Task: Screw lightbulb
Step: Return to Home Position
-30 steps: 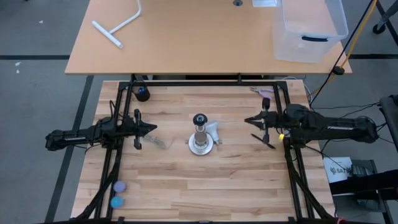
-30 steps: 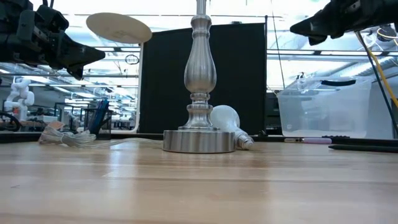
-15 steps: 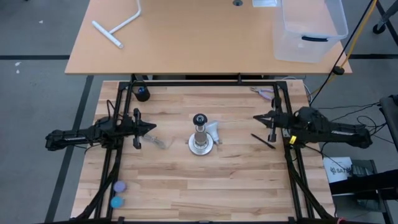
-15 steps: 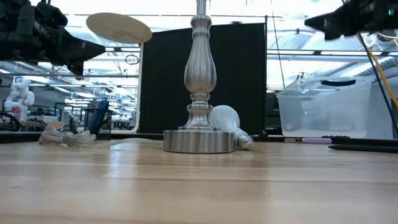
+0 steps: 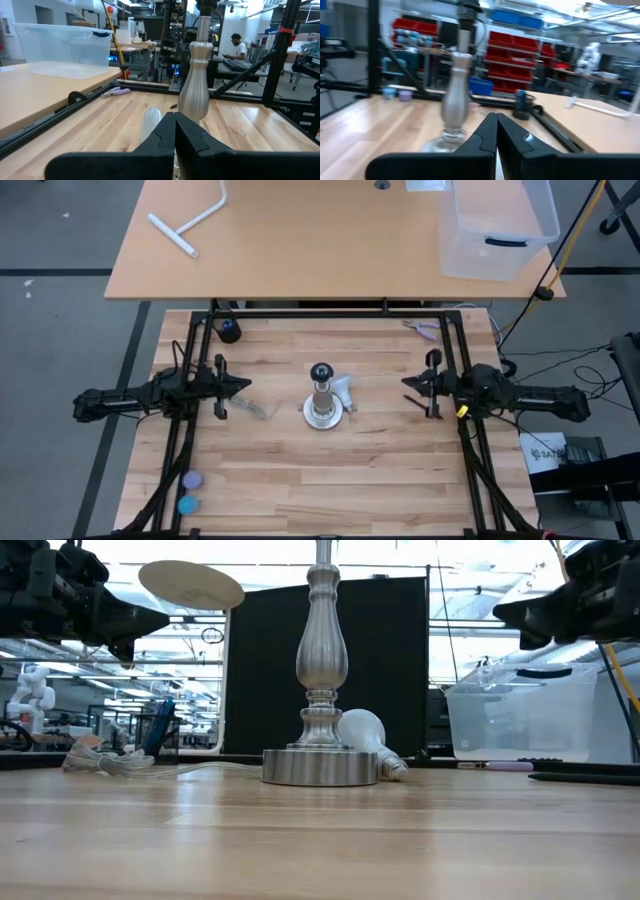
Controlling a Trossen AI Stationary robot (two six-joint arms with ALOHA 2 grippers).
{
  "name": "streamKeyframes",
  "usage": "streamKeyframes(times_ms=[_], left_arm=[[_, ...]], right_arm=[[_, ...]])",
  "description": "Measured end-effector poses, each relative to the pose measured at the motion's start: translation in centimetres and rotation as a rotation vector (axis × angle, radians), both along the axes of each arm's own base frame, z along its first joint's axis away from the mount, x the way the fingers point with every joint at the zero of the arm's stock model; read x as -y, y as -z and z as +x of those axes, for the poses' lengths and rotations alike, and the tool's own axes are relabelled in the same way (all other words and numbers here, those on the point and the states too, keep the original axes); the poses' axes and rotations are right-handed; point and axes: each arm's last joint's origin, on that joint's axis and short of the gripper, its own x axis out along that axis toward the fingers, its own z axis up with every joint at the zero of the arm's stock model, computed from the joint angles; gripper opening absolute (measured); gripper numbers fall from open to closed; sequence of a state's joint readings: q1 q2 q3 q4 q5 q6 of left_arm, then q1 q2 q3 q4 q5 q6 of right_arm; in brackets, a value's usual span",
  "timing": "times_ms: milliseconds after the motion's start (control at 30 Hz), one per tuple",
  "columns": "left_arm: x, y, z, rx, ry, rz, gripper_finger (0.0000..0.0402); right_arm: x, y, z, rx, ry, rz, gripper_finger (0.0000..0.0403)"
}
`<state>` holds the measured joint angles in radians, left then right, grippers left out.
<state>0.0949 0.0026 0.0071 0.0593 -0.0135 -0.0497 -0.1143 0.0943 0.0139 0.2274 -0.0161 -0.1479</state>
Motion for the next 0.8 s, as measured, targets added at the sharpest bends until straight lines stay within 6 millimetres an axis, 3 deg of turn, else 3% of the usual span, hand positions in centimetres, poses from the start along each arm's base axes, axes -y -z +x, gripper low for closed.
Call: streamKeyframes(times_ms=[367,800], left_arm=[[0.0,-0.1,0.0,0.003,-0.002,0.031,0.0002],[0.0,-2.2,-0.4,0.099,-0.003,0.037,0.0002]], right_arm=[[-0.1,0.4,0.1,-0.045,-0.042,0.033,0.0],[-0.1,0.9,0.1,-0.088,-0.037,0.039,0.0]])
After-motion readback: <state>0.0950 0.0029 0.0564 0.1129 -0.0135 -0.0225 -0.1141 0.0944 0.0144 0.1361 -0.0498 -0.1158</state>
